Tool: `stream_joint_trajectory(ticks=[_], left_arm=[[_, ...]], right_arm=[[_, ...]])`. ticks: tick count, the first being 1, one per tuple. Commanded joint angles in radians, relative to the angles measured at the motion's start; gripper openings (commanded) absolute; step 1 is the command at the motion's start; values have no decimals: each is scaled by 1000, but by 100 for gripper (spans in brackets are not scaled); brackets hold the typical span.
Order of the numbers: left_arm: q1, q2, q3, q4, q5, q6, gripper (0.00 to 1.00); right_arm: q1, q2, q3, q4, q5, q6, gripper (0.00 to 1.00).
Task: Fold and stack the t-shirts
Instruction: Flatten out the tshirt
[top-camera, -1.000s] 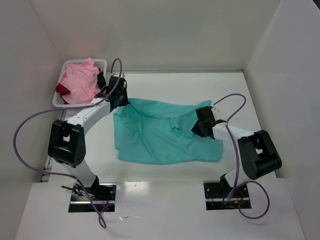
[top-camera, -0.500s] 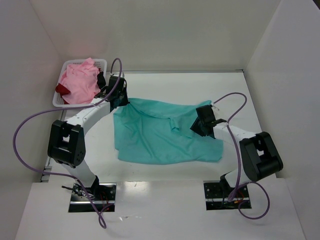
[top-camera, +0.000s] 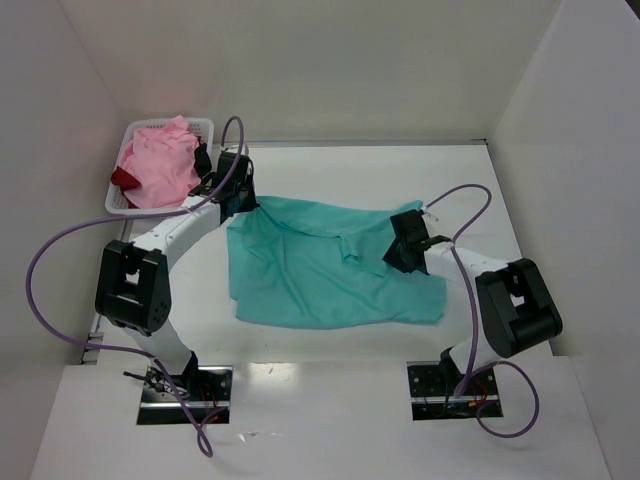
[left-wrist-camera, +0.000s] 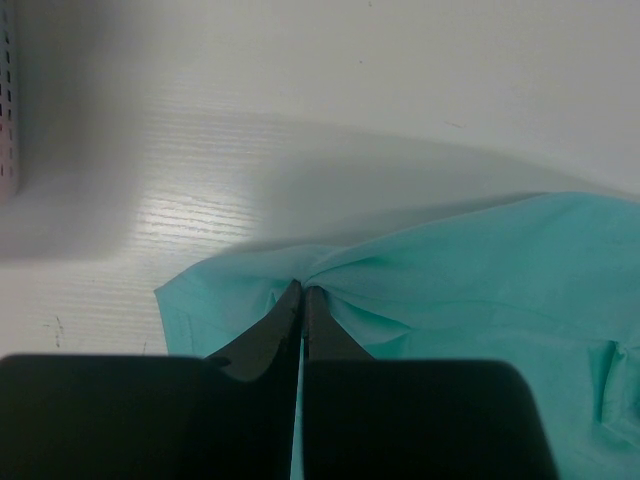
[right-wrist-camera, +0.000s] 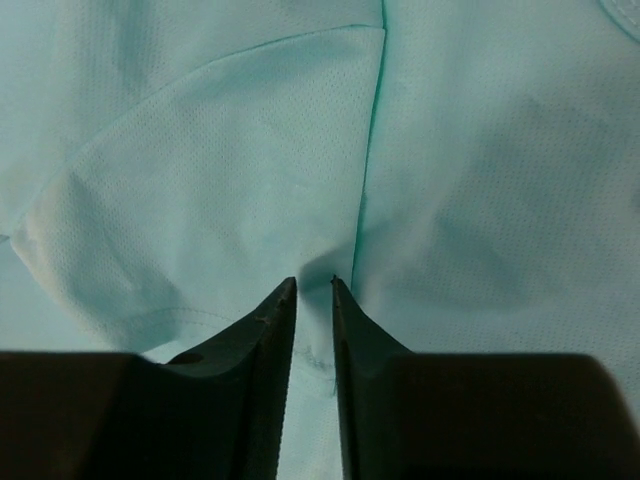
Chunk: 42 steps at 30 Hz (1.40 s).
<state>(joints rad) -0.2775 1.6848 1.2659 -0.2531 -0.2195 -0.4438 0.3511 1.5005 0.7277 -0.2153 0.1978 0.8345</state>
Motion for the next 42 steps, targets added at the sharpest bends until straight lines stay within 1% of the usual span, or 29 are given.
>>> stream_joint_trajectory(ticks=[1,2,5,6,8,9,10,12,13,15,16,17,19,24,26,28,33,34,37,40,41,42], left_arm=[[14,-39,10,40,6,17,0],[14,-39,10,40,6,17,0],[14,-48,10,40,6,17,0],[14,-48,10,40,6,17,0],[14,-48,10,40,6,17,0],[14,-48,10,40,6,17,0],[14,-48,10,40,6,17,0],[14,-57,10,40,6,17,0],[14,-57,10,40,6,17,0],[14,-57,10,40,6,17,0],[14,-57,10,40,6,17,0],[14,-57,10,40,6,17,0],[14,-57,10,40,6,17,0],[14,-57,10,40,6,17,0],[14,-57,10,40,6,17,0],[14,-57,10,40,6,17,0],[14,-57,10,40,6,17,0],[14,-57,10,40,6,17,0],[14,-57,10,40,6,17,0],[14,-57,10,40,6,17,0],[14,-57,10,40,6,17,0],[14,-57,10,40,6,17,0]], right_arm=[[6,-28,26,5,42,-6,25],[6,-16,26,5,31,-6,18],[6,33,38,14,31,-6,11],[6,43,48,14,31,-6,3],[6,52,61,5,31,-6,3],[6,52,85,-16,40,-6,5],[6,52,96,-38,49,-6,11],[6,41,107,-67,63,-6,29],[6,27,107,-67,72,-6,41],[6,27,96,-78,83,-6,49],[6,27,96,-78,83,-6,57],[6,27,85,-88,83,-6,60],[6,27,76,-88,74,-6,63],[6,27,47,-65,74,3,63],[6,27,47,-55,74,3,61],[6,36,47,-46,74,3,52],[6,61,67,-25,74,-17,37],[6,75,79,-25,74,-17,33],[6,84,88,-25,83,-26,24],[6,84,88,-25,83,-26,19],[6,84,88,-25,83,-26,16],[6,84,98,-15,83,-26,16]])
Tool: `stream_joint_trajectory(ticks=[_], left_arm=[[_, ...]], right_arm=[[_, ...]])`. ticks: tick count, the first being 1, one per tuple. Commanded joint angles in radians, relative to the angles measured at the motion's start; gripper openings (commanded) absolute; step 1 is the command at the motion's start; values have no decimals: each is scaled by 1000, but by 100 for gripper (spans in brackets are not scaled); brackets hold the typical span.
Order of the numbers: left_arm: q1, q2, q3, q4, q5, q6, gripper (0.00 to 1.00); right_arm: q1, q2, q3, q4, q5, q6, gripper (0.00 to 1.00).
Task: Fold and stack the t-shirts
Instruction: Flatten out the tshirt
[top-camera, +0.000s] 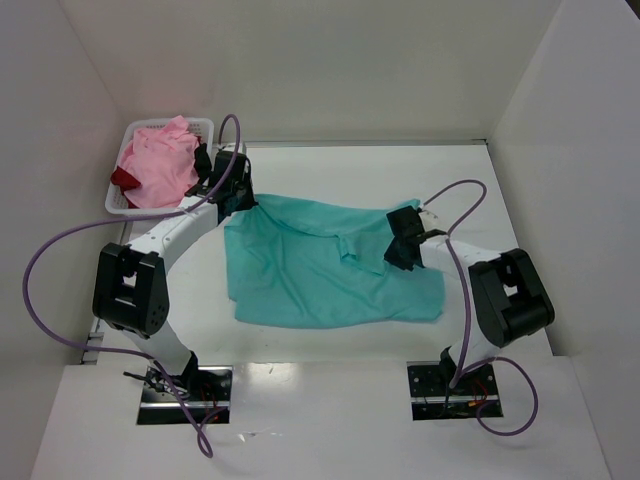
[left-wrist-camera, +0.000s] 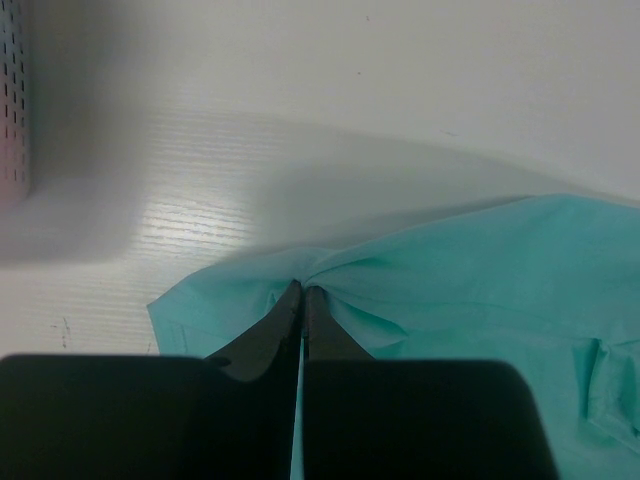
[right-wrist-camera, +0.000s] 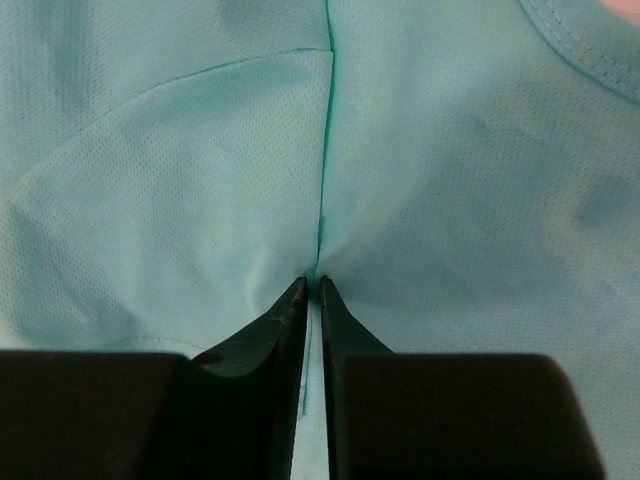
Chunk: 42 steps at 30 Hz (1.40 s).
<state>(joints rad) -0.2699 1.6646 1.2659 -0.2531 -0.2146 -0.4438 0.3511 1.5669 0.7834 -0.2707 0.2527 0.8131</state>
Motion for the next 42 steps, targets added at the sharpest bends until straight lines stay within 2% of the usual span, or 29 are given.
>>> stream_joint_trajectory(ticks=[1,3,4,5,6,9,12,19,29,42], left_arm=[[6,-37,10,40,1,17,0],[6,-37,10,40,11,17,0],[6,-37,10,40,11,17,0],[6,-37,10,40,20,17,0],[6,-37,10,40,20,17,0],[6,-37,10,40,20,27,0],[6,-37,10,40,20,27,0],[6,-37,10,40,20,27,0],[6,-37,10,40,29,27,0],[6,-28,10,40,29,27,0]], right_arm=[[6,27,42,41,28,-5,14],[6,27,53,41,28,-14,16],[6,27,62,41,28,-14,21],[6,27,62,30,28,-14,30],[6,27,71,30,48,-14,44],[6,16,80,21,57,-23,55],[6,16,80,21,57,-32,58],[-3,35,80,59,66,-42,59],[-3,53,80,113,66,-71,50],[-21,44,80,151,57,-62,50]])
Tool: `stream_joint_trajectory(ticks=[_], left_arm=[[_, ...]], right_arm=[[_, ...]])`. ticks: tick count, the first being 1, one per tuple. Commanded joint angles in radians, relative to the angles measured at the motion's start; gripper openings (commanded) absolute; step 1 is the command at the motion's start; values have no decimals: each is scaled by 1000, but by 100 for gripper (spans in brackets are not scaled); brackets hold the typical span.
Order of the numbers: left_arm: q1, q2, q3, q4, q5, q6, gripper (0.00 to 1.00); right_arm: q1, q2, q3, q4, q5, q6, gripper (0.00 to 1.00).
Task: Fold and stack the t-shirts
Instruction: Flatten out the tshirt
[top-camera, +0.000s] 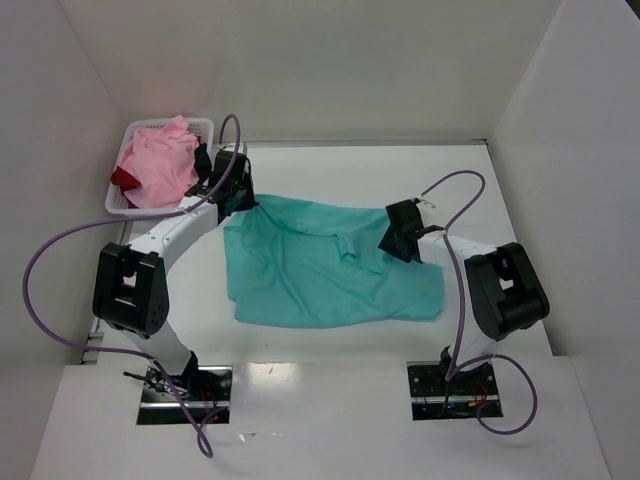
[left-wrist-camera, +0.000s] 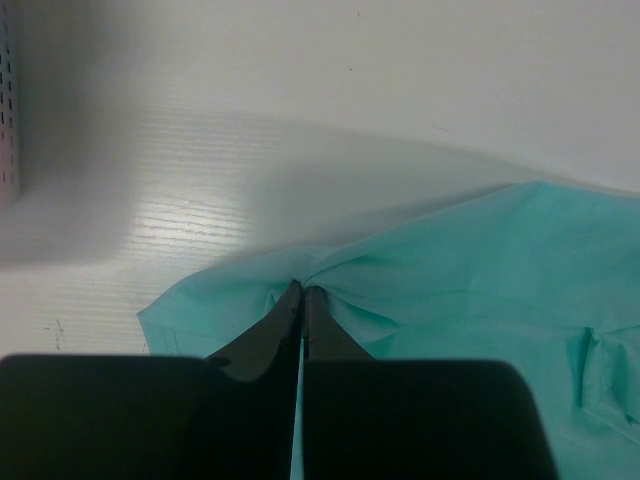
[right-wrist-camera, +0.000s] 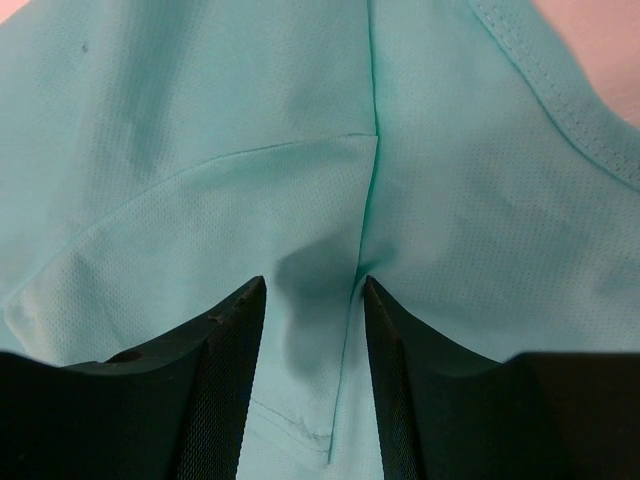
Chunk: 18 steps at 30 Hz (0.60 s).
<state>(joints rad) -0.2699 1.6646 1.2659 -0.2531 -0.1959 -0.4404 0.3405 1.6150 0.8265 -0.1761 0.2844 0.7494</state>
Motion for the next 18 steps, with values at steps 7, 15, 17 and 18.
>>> stream_joint_trajectory(ticks=[7,15,17,18], left_arm=[[6,-28,10,40,19,23,0],[6,-28,10,40,19,23,0],[6,-28,10,40,19,23,0],[6,-28,10,40,19,23,0]], right_arm=[[-11,6,37,78,-19,22,50],[-11,16,37,87,2,13,50],[-11,29,46,78,2,13,50],[-11,40,55,78,2,13,50]])
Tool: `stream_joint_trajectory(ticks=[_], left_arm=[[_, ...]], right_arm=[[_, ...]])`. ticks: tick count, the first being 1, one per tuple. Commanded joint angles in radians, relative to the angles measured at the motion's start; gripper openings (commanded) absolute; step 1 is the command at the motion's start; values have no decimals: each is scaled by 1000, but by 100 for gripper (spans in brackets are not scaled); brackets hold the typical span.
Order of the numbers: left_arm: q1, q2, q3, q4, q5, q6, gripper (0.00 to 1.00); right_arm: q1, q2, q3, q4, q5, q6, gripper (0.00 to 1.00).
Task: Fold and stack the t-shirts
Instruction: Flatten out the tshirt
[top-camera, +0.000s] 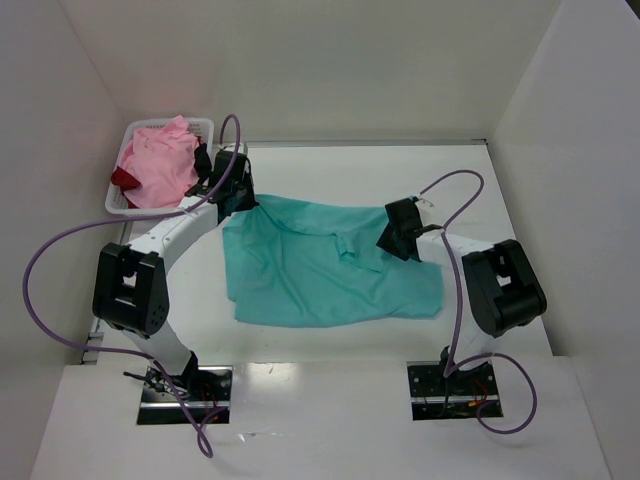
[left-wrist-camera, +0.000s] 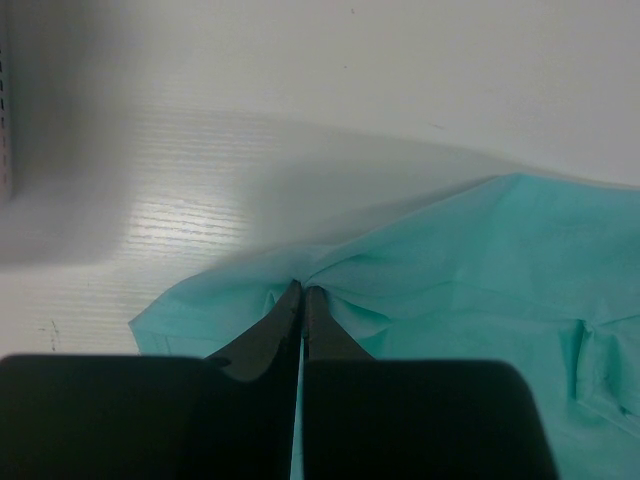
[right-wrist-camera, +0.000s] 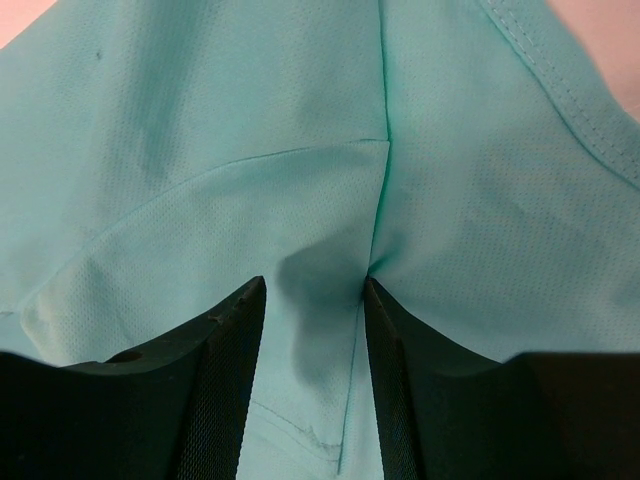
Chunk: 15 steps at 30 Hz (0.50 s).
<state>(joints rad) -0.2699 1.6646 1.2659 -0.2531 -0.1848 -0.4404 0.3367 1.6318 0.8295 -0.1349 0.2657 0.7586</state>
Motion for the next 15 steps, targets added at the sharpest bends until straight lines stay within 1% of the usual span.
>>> stream_joint_trajectory(ticks=[1,7,10,11,12,15], left_arm=[[6,-28,10,40,8,23,0],[6,-19,10,40,8,23,0],[6,-19,10,40,8,23,0],[6,-19,10,40,8,23,0],[6,-9,10,40,8,23,0],[6,-9,10,40,8,23,0]], right_arm=[[-7,23,53,37,21,4,50],[-7,45,72,46,9,4,50],[-7,45,72,46,-2,4,47],[-7,45,72,46,-11,4,43],[-7,33,72,57,-11,4,42],[-7,33,63,66,-11,13,39]])
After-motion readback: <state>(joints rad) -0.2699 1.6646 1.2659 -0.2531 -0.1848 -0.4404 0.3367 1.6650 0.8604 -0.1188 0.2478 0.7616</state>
